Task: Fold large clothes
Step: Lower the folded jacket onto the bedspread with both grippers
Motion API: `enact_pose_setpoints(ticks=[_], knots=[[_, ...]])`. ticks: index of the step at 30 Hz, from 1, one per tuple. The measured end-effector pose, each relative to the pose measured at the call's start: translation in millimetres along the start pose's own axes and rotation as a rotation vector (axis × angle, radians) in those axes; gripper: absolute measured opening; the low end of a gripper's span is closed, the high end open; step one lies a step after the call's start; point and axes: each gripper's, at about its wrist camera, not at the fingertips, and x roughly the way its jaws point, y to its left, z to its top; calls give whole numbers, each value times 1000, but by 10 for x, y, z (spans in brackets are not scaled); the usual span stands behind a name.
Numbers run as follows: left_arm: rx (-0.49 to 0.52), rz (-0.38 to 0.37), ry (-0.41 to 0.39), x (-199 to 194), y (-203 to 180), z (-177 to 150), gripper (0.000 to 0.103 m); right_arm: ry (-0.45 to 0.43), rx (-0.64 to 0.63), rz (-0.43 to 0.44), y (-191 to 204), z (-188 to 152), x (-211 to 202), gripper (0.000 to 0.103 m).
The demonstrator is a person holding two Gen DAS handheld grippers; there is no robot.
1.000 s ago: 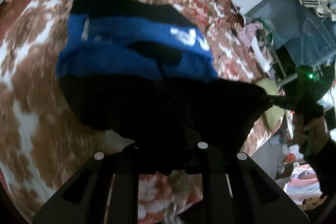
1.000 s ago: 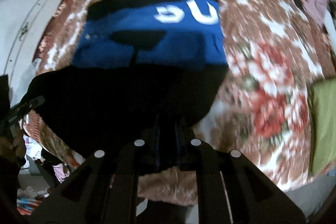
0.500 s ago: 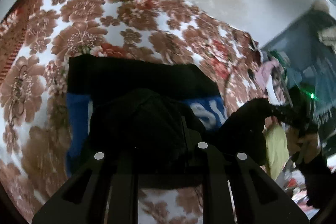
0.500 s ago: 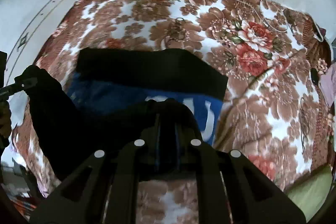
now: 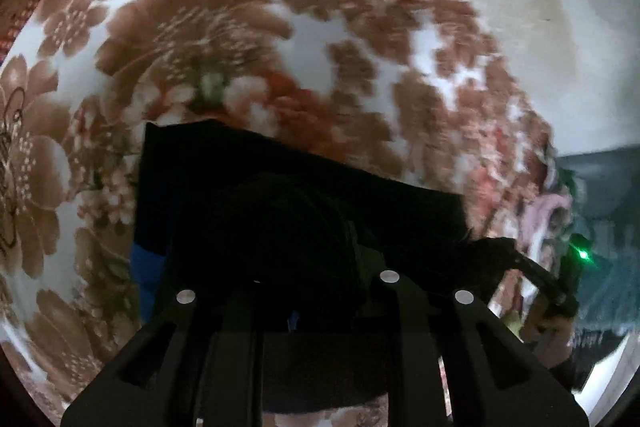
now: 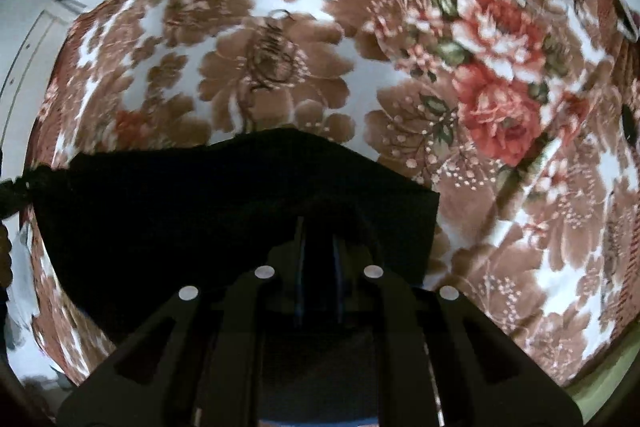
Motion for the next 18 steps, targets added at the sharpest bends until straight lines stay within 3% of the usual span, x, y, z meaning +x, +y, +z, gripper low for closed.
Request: enact_pose_setpoints(ticks=[3,6,8,9,10,11,13,15,16,17,18], knots=[[-9,-8,12,142,80,129,20,37,64,-14,-146,118,209,14],[-50,-26,36,289,180,220,25,46,94,-36,-223,148,323,22],[-81,-45,37,347,247,268,31,18,71,-64,-234,157,322,37],[-95,-58,35,361,276,288,44,4,66,-75,-244,170,314,54],[-100,-70,30,363,296,308,54,-15,62,-103,-268,188,293,79],[-90,-77,23,347,291,322,62,-54,60,-172,-314,214,227,88],[-47,-69,-7,276,225,341,63,-109,44,-208,-371,246,121,89],[-8,-62,-53,150,152,342,74,-139,36,-180,-396,241,9,89],[31,-49,-100,28,83,320,77,-151,30,-163,-377,218,-45,89],[72,-22,-151,-78,14,293,89,-169,10,-145,-303,162,-121,89],[137,21,-231,-236,-82,234,95,-190,-14,-139,-210,106,-183,89]])
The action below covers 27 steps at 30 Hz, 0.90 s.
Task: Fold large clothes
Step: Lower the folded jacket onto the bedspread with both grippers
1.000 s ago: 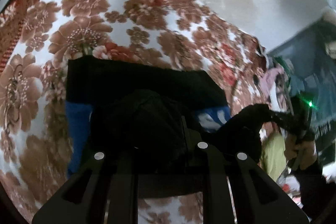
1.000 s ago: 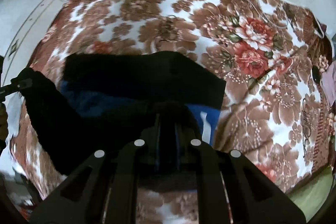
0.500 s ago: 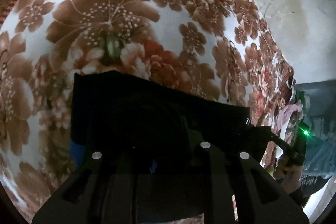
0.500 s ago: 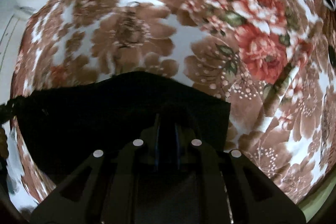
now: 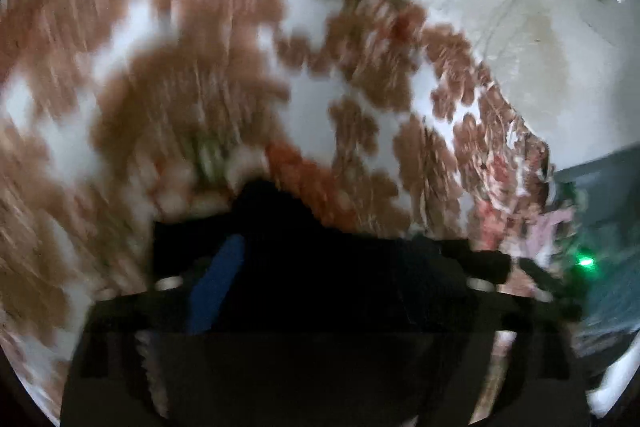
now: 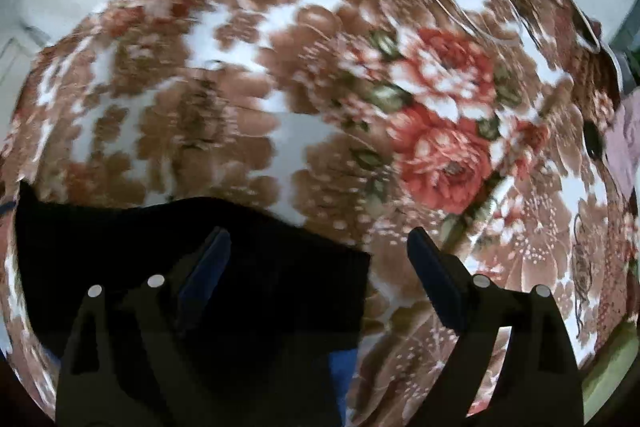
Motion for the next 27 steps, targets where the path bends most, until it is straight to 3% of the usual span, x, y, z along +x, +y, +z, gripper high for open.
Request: enact_pose_setpoints(ticks=[4,7,10,13,16,20,27], knots=[[216,119,-99,-234,-281,-206,95,-90,-100,42,506,-226,-240,92],[364,116,-66,-162,-495,-537,95,-97,-209,57,969,-467,-200,92],[518,129,-14,76,-684,-864,95,-53,-339,-47,1348,-724,114,91],[603,146,33,397,-785,-1053,95,-56,-375,-161,1398,-801,387,91],[614,248,36,654,-720,-1037,95,-51,-315,-165,1224,-686,560,91],[544,372,17,825,-380,-865,96,-68,-327,-204,1144,-528,689,92],[473,454,-16,731,46,-699,96,-169,-404,-254,1099,-347,675,93]])
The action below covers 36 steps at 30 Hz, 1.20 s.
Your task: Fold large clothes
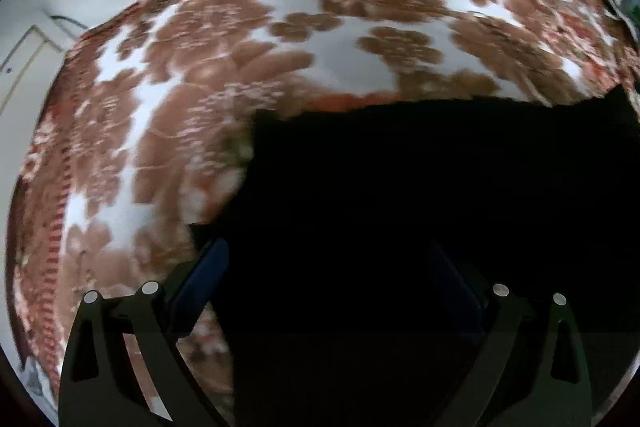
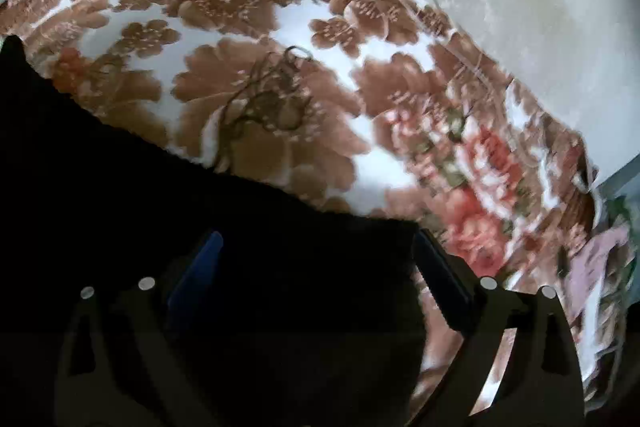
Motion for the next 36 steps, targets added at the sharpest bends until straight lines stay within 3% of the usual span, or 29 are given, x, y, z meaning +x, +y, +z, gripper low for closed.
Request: enact_pose_setpoints(ticks=[3,6,11,13,17,19,23,31,36], knots=[[-49,35,1,-134,141,-40,95,20,35,-51,-193,-38,-28,93],[-82,-55,-44,-480,134,-116,97,17,121,0,-399,-198,-258,94],[-152,-176,-95,-870,-318,-336,98,36,245,143,-210,-603,-625,95],[-148,-198,-101,-836,-603,-424,98,60,239,149,-42,-735,-617,95],[-76,-133,-71,-527,-893,-601,98,107,227,74,56,-992,-399,96],[-61,-103,-85,-418,-838,-671,98,86,185,37,8,-1079,-374,98],[-37,-56,-101,-373,-593,-749,99,72,126,43,-111,-1251,-348,98],[-107,78,-69,-407,12,-948,99,76,174,23,-350,-1438,-363,98],[-260,32,-75,-699,323,-1092,97,82,268,16,-515,-1488,-500,98]])
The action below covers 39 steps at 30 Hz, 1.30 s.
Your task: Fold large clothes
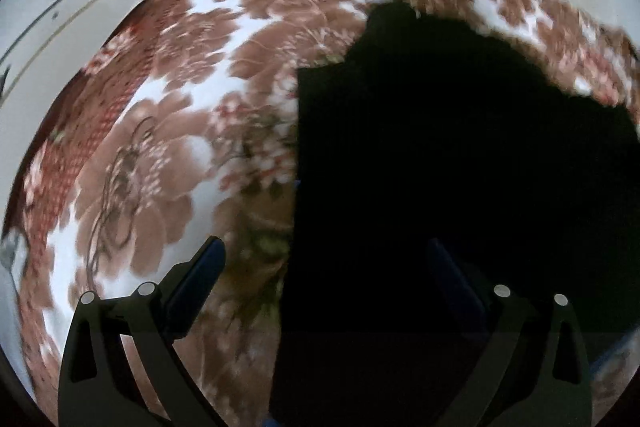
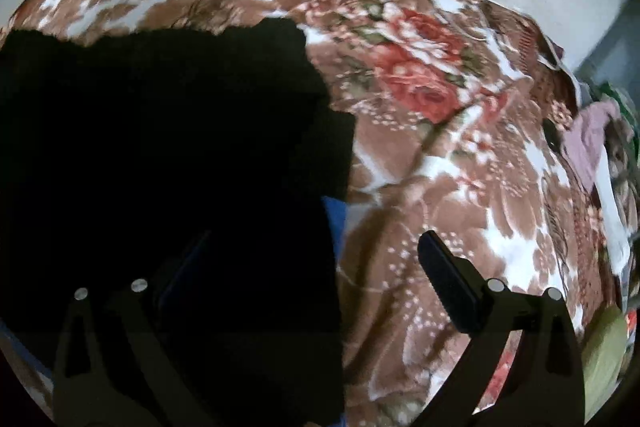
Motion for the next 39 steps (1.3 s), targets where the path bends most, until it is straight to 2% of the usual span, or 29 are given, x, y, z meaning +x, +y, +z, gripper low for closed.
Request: enact_pose_setpoints(ticks=[3,5,7,11,13,15,18,21,24,27,30,33,35,39], knots=[[-121,-84,-22,-302,145,-145,98,6,43,54,22,-5,-158,98],[-236,-157,-18,-504,238,-372,98,12,55,81,100,-13,-238,98],[-296,-181,-8,-614,220,-609,98,11,63,114,249,-21,-350,98],[-297,-198,36,-608,9,-1101,98,22,22,141,619,-44,-471,98],[-330,-236,39,-528,-21,-1259,98,36,13,162,762,-67,-510,98],[-372,-265,-7,-486,-12,-1328,97,48,5,186,877,-96,-559,98],[-436,-379,-51,-261,-39,-1303,97,43,-20,192,954,-124,-635,98],[-473,-419,-114,-169,-71,-1171,98,55,-16,180,925,-161,-640,98],[-520,-386,-98,37,-43,-1028,98,93,24,184,849,-211,-601,98],[-510,-362,-106,78,-84,-889,98,110,55,188,812,-243,-608,98],[-530,-392,-151,-86,-61,-775,97,114,74,194,826,-265,-628,98],[-485,-423,-223,-347,-103,-707,98,114,70,195,884,-275,-629,98],[-454,-420,-236,-410,-131,-721,98,114,59,195,923,-265,-611,98],[-432,-274,-135,-115,-73,-970,97,105,51,204,1013,-231,-612,98]])
